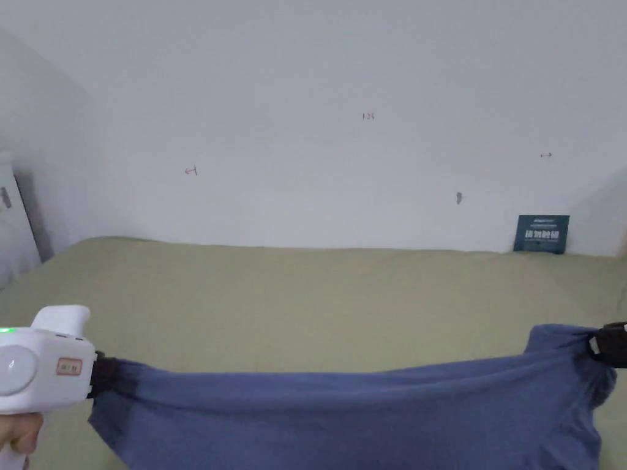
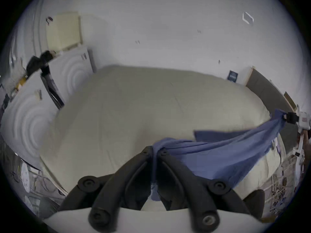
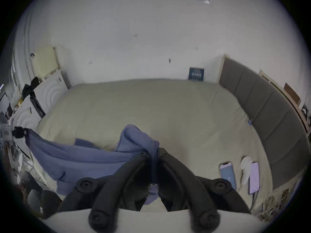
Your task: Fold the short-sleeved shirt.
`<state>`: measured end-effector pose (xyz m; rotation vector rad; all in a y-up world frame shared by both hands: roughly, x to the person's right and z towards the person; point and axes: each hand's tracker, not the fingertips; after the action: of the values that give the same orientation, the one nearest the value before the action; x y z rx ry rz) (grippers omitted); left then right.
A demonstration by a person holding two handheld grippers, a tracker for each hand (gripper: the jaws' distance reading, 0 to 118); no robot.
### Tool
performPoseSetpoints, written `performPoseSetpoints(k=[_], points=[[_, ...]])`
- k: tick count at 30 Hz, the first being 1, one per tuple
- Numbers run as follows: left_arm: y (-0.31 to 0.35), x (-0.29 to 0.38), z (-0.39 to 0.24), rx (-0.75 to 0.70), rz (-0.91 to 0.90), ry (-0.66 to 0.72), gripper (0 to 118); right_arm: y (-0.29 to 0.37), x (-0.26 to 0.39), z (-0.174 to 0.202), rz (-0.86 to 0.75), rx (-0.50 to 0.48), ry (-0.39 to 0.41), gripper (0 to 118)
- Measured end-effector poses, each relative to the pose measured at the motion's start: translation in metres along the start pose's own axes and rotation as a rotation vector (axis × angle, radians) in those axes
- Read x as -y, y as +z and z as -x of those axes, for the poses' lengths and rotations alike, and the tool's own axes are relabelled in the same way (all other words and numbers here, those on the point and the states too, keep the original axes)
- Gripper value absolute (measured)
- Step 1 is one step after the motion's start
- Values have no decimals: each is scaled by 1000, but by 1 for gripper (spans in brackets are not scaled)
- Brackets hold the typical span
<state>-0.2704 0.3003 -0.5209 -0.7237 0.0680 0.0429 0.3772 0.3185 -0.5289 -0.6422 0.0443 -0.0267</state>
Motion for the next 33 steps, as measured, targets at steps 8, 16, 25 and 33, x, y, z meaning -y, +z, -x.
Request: performPoseSetpoints(k=[8,16,25,33], points=[[45,-78,-15,-40,-145,13,2,56,-54,15,-132,35,21,9],[50,-145,-45,-114,-226,-58,2,54,-119,17,-202,102,30,9],[5,-230,-65,-147,-255,-44,2,7,-209,12,-264,175,39,9],[-51,-283,-82,-196,-297,-14,2,-50,-269,10,-300,205,27,9]])
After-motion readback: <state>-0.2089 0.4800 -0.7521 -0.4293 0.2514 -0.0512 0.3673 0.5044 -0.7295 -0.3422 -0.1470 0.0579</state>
